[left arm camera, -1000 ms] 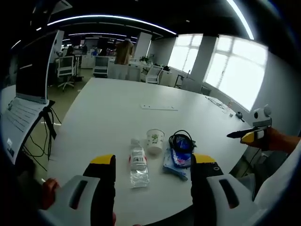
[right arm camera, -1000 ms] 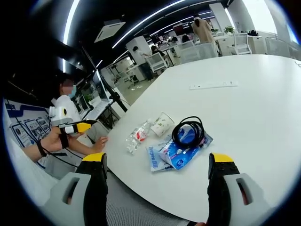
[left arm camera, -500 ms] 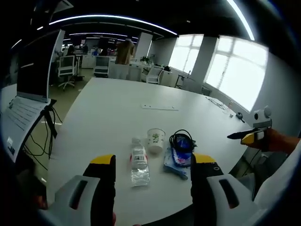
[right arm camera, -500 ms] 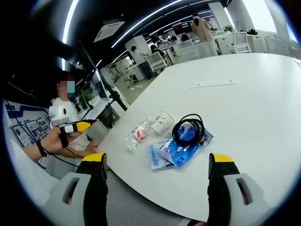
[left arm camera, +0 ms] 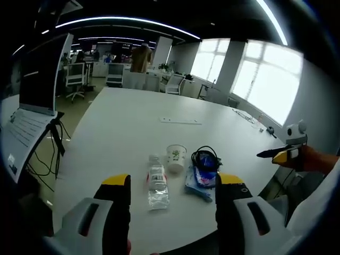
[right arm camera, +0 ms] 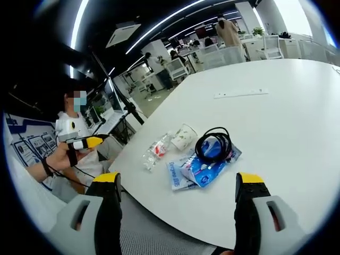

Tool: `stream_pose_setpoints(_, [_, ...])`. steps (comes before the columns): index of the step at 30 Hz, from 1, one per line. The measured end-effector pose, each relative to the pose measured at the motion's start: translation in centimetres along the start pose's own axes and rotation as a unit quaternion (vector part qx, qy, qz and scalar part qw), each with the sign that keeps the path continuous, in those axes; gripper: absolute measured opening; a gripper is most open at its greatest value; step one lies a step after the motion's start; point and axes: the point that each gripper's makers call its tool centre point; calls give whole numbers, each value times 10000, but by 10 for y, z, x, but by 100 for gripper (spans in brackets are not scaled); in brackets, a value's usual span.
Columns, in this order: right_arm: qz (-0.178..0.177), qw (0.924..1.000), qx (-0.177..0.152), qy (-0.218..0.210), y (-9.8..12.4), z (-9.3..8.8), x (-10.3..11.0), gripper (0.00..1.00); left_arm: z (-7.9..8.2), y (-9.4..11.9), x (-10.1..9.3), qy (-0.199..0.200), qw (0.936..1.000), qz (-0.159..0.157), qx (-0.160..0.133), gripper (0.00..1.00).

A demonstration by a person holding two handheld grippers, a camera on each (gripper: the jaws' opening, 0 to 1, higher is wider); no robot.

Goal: Arrange the tabletop items into an orderly group along one side of the table until the central work area is clear of visible clutter.

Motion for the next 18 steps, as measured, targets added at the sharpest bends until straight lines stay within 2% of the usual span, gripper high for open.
stream_pose_setpoints(18, [-7, 10000, 22, -10, 0, 1, -3, 89, -1, -3, 1, 56, 10000, -7, 1, 65])
Point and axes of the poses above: the point that each gripper's makers call its tool centre point, and the gripper's own axes: y roughly backward along the fingers, x roughly to its left, z roughly out of its top, and after that the axes turned 2 degrees about -z, right-handed
